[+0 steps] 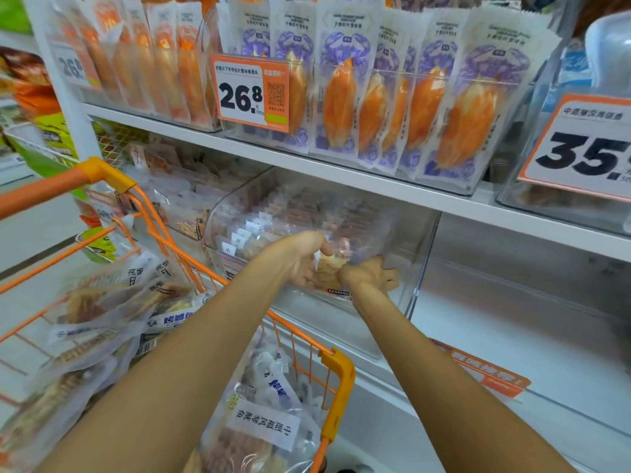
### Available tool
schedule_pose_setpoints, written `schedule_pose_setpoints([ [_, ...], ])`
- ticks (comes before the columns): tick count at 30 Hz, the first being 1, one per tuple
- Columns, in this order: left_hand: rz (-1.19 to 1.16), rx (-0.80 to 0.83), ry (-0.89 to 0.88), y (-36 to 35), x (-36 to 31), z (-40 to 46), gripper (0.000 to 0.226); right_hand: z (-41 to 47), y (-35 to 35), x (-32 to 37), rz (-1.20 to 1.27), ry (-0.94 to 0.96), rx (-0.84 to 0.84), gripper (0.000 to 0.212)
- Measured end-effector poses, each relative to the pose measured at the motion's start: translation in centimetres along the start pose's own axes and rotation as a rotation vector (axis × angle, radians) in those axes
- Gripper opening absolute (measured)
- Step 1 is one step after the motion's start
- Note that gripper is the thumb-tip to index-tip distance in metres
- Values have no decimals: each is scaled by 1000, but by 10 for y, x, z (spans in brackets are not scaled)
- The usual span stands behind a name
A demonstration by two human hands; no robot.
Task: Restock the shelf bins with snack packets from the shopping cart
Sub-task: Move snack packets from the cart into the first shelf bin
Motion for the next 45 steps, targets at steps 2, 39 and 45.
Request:
schedule_pose_setpoints([
  [2,-40,-27,-16,-2,-3,2,41,1,4,0,11,9,22,64],
  [39,572,-955,-646,94,143,-156,41,-153,6,-12,-23,878,468,17],
  [45,779,-1034,-313,122,183,-177,52,-179,-42,-38,-727,1033,895,70],
])
Point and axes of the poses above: each hand's wrist, its own z-axis towards the middle knuckle, its own y-axis out of the back of the hand, x = y × z, the point moved 1 cm from there along z, towards the middle knuckle, and after that the axes turned 4 degrees about -y, right-handed, at the moved point
